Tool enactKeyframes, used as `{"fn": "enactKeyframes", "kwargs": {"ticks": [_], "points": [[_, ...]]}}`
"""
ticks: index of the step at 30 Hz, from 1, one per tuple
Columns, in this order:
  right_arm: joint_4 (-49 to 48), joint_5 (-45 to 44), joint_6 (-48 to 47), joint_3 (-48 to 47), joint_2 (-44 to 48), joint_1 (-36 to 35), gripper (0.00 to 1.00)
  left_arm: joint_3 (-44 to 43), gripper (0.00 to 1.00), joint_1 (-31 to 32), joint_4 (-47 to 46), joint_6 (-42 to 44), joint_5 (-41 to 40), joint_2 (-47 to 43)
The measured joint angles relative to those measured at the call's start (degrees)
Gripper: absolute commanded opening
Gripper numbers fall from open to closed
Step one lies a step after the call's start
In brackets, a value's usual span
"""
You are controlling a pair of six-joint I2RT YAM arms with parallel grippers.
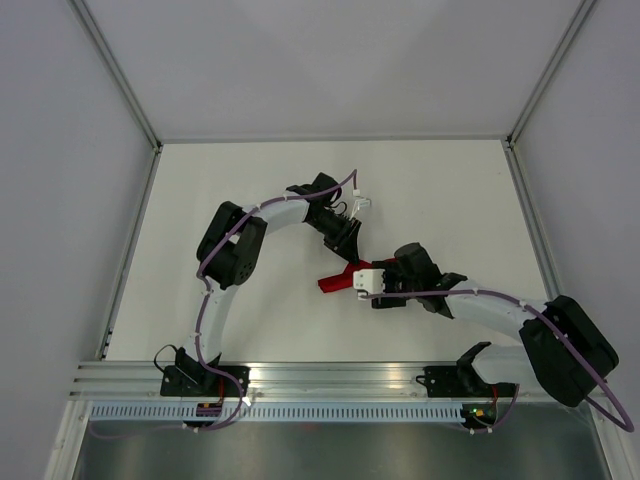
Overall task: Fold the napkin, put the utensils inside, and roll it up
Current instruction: Roll the napkin with the utensil
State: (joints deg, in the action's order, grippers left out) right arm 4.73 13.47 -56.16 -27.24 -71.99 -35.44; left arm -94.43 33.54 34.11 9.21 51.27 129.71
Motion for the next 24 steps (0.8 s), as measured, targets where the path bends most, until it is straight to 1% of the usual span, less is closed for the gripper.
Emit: {"fn": "enactKeyframes", "kwargs": {"ticks": [7, 11, 14, 15, 18, 21, 24], "points": [[-8.46, -1.81, -1.09, 0.35, -3.89, 0.00, 0.69, 0.00, 0.43, 0.00, 0.02, -0.02, 0.02, 0.02], [-10.73, -1.99, -1.79, -1.07, -6.78, 0.00, 0.68, 0.00, 0.43, 0.00, 0.02, -0.02, 0.04, 0.04], [-11.67, -2.08, -2.36, -2.16, -8.72, 0.00, 0.62, 0.00, 0.43, 0.00, 0.02, -0.02, 0.07, 0.04], [-11.67, -2.08, -2.56, -2.49, -9.18, 0.00, 0.56, 0.00, 0.43, -0.04, 0.02, -0.02, 0.07, 0.04], [-10.82, -1.97, -3.06, -3.72, -10.80, -0.02, 0.45, 0.00, 0.43, -0.17, 0.02, -0.02, 0.09, 0.04], [-9.09, -1.88, -3.50, -5.51, -12.31, 0.00, 0.39, 0.00, 0.43, -0.48, 0.02, -0.02, 0.22, 0.02], [-4.72, -1.44, -3.82, -8.57, -13.77, 0.04, 0.33, 0.00, 0.43, -1.14, 0.02, -0.04, 0.22, 0.00]]}}
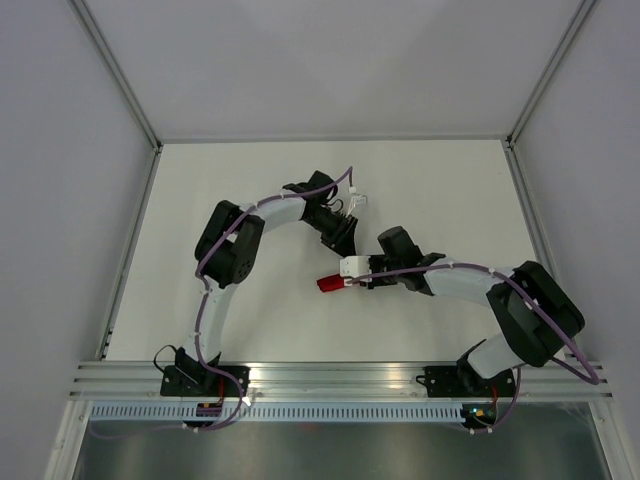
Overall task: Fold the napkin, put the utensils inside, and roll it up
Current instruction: Roll the napkin with the utensil
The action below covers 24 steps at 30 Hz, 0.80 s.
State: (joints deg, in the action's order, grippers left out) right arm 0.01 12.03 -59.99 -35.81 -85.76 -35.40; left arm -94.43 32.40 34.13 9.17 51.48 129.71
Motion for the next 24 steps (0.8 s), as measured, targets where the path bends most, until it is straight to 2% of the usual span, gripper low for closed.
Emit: {"fn": "enactKeyframes", "kwargs": {"ticks": [6, 13, 17, 24], "points": [[13.46, 3.34, 0.17, -9.64, -4.33, 1.68, 0.30, 0.00, 0.45, -1.57, -0.85, -1.55, -2.78, -1.33], [30.18, 8.81, -0.50, -23.52, -12.72, 5.22, 0.30, 2.93, 0.47, -2.40, -9.07, -6.93, -15.93, -11.89], [38.29, 11.30, -1.73, -30.47, -17.66, 6.51, 0.30, 10.75, 0.48, -2.51, -17.51, -10.58, -27.06, -22.34], [47.47, 14.60, -3.23, -38.84, -23.91, 8.28, 0.30, 31.47, 0.49, -2.78, -34.75, -15.69, -43.52, -39.93]]}}
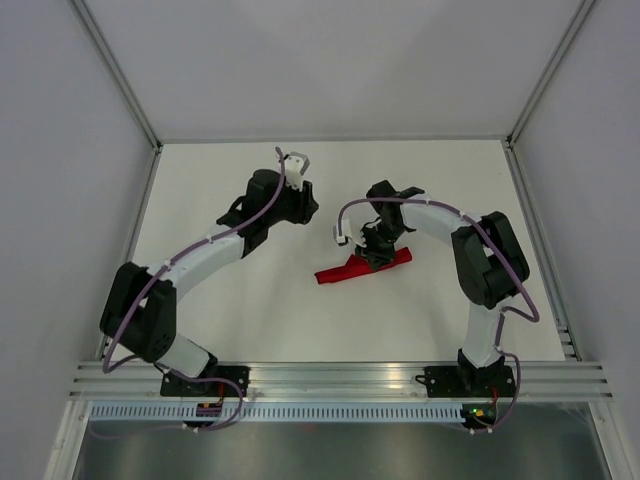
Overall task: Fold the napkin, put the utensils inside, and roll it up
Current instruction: Roll the napkin with the utensil
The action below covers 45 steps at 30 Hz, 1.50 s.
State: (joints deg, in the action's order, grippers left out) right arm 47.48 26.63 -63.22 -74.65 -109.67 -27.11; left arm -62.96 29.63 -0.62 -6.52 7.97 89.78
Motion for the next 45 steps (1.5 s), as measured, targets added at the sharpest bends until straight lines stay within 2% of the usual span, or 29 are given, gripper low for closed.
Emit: {"fn": "enactKeyframes", "kwargs": {"ticks": [4, 8, 12, 16, 22, 29, 36, 45], "points": [[4.07, 2.01, -0.46, -3.78, -2.91, 0.90, 0.30, 12.55, 0.50, 0.11, -9.97, -1.40, -6.93, -9.66], [8.07, 3.56, -0.79, -7.72, -6.01, 1.51, 0.30, 19.61, 0.51, 1.92, -16.92, -0.68, -11.04, -15.74], [11.69, 4.31, -1.31, -11.54, -9.09, 1.81, 0.31, 22.91, 0.52, 9.62, -22.47, 5.77, -14.82, -16.83], [14.51, 5.14, -1.55, -14.75, -11.98, 2.12, 0.31, 24.52, 0.53, 17.22, -24.04, 12.81, -17.51, -15.65], [18.38, 6.16, -1.55, -18.53, -14.84, 2.60, 0.31, 24.63, 0.54, 23.10, -24.81, 21.05, -19.41, -11.02], [20.57, 6.80, -1.55, -20.74, -16.59, 2.93, 0.31, 17.68, 0.55, 27.98, -19.26, 28.44, -17.18, 2.16], [22.64, 7.28, -1.53, -22.80, -18.14, 3.17, 0.32, 12.50, 0.55, 28.63, -15.56, 32.54, -13.55, 9.86], [24.65, 7.85, -1.51, -24.87, -19.76, 3.39, 0.33, 9.07, 0.56, 28.61, -16.39, 35.23, -13.90, 16.52]]}}
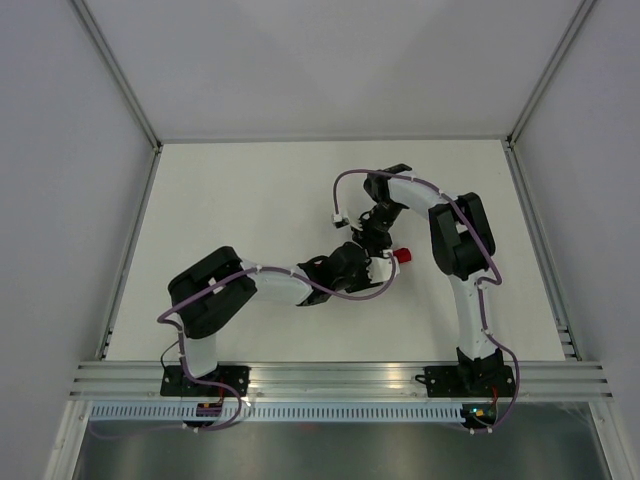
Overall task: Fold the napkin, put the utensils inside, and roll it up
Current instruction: Roll the napkin with the utensil
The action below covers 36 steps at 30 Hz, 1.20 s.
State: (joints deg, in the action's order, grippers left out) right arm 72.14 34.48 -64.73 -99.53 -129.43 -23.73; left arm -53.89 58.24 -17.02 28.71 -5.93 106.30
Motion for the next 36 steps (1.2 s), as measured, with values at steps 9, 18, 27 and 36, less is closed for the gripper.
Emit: {"fn": "enactKeyframes", "kwargs": {"ticks": [9, 18, 27, 36], "points": [[1.73, 0.31, -0.02, -1.68, -1.20, 0.13, 0.34, -1.97, 0.49, -1.14, -0.31, 0.74, 1.14, 2.43], [3.30, 0.81, 0.04, -3.15, -2.25, 0.35, 0.38, -5.64, 0.39, -4.79, 4.92, 0.66, 8.28, 4.15], [4.33, 1.27, 3.32, -6.12, -3.19, 1.86, 0.64, -9.40, 0.29, -5.46, 10.29, -0.17, 11.91, 5.44], [-3.85, 1.42, 17.20, -9.62, -2.93, 4.42, 0.68, -12.96, 0.27, -7.23, 11.69, -6.58, 15.43, 7.72]]}}
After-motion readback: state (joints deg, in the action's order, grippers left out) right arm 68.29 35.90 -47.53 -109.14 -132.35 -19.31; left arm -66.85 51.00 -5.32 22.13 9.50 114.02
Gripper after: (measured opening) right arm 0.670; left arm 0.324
